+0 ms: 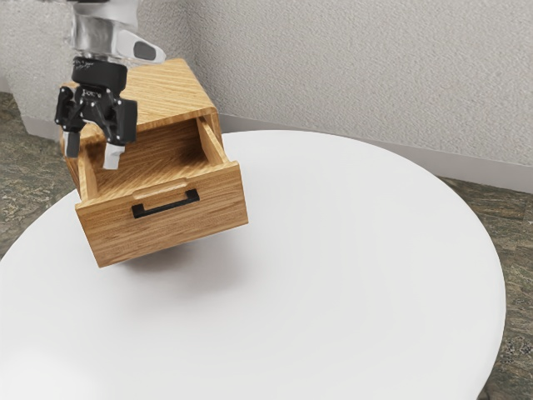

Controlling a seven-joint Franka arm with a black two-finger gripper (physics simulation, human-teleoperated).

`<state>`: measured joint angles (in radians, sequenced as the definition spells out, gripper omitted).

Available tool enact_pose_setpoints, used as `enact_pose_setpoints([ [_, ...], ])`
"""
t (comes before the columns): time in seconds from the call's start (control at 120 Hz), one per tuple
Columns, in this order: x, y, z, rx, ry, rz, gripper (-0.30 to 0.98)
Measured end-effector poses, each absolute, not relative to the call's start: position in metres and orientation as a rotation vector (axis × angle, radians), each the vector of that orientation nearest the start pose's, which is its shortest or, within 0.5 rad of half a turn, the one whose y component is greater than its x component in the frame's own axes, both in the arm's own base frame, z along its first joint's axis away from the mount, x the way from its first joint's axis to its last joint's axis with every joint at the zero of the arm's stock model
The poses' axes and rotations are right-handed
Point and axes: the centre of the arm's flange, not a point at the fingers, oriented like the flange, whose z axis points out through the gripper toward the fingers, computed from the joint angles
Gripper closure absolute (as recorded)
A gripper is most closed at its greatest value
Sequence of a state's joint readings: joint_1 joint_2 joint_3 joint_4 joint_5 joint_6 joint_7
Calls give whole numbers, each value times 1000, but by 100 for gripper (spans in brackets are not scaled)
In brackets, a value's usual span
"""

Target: Push the drawer handle with one arm to close the drawer

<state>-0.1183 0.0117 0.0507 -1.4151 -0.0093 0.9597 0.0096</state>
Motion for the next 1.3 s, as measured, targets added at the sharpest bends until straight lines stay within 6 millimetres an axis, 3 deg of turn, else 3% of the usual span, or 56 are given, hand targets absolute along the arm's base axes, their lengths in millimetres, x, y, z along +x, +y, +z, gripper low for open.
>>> enact_pose_setpoints([
  [0.083, 507, -49, 647, -3100, 162, 500, 0],
  [0.15, 511, -58, 655, -3121, 172, 359, 0],
  [0.2, 490, -63, 663, -3135, 166, 284, 0],
  [0.233, 466, -56, 670, -3146, 116, 235, 1],
  [0.283, 423, -47, 678, -3127, -65, 148, 2],
  [0.342, 388, -63, 673, -3073, -306, 89, 6],
  [0.508, 362, -151, 631, -3016, -643, -3, 29],
  [0.608, 350, -167, 602, -3037, -805, 26, 44],
  [0.683, 350, -166, 579, -3033, -910, 56, 54],
  [0.808, 373, -162, 554, -3006, -1022, 80, 65],
  [0.908, 387, -143, 551, -2954, -1159, 39, 70],
  [1.083, 394, -133, 553, -2899, -1277, -20, 74],
  [1.3, 410, -101, 550, -2851, -1414, -1, 76],
])
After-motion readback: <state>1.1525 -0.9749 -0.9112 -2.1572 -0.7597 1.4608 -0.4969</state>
